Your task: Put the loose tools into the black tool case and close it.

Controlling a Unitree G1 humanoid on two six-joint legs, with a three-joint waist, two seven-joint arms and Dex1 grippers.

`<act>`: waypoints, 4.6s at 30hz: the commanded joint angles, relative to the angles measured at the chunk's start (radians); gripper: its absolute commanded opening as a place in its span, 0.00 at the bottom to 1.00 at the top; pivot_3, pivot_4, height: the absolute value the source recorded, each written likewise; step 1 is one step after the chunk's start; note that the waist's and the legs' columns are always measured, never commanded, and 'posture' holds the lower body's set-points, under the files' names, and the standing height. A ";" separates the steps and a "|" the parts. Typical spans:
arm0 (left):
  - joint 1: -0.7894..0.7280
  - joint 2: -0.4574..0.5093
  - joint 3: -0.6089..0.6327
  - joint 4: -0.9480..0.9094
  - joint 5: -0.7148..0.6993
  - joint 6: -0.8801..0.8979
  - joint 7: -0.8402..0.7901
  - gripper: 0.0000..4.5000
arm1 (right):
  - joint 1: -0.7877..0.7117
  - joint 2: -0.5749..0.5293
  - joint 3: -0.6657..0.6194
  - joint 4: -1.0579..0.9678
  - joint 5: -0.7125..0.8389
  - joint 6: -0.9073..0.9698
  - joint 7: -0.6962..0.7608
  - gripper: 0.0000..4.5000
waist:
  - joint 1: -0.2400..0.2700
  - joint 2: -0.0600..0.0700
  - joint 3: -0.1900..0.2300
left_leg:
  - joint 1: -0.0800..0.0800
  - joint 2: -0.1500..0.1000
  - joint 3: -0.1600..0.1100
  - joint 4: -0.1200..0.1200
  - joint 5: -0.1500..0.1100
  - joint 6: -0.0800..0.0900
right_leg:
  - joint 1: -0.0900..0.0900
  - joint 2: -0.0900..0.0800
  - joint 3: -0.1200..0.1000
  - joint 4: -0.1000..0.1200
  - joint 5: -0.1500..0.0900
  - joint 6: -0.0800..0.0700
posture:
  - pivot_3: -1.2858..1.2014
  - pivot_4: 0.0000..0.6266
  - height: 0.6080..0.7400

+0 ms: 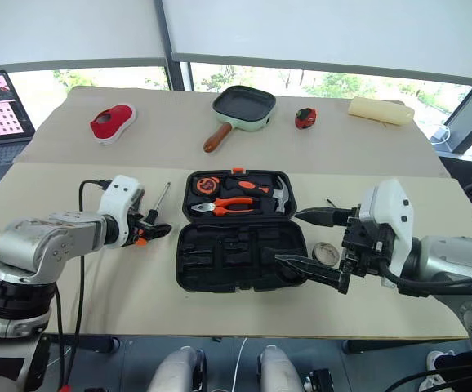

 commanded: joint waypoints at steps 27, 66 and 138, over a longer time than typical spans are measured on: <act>-0.096 -0.005 -0.011 0.052 0.143 -0.224 -0.091 0.19 | 0.017 -0.037 -0.038 -0.008 0.021 -0.010 -0.002 1.00 | 0.001 0.002 -0.001 | -0.005 -0.001 -0.016 0.010 0.000 0.000 | 0.005 -0.001 -0.014 0.002 0.000 0.000 | 0.52 0.24 1.00; -0.401 -0.100 -0.540 0.491 0.650 -0.952 -0.992 0.41 | 0.202 0.039 -0.140 -0.074 0.004 -0.028 -0.151 1.00 | 0.022 0.005 -0.002 | -0.015 -0.005 -0.023 0.019 0.002 0.004 | 0.005 0.000 -0.015 0.004 0.000 0.002 | 0.52 0.24 1.00; -0.412 -0.222 -0.560 0.693 0.781 -1.262 -1.013 0.01 | 0.238 0.057 -0.082 -0.071 -0.060 -0.044 -0.171 1.00 | 0.020 0.006 -0.002 | -0.020 -0.006 -0.026 0.028 0.003 0.006 | 0.003 0.001 -0.014 0.011 0.000 0.003 | 0.52 0.24 1.00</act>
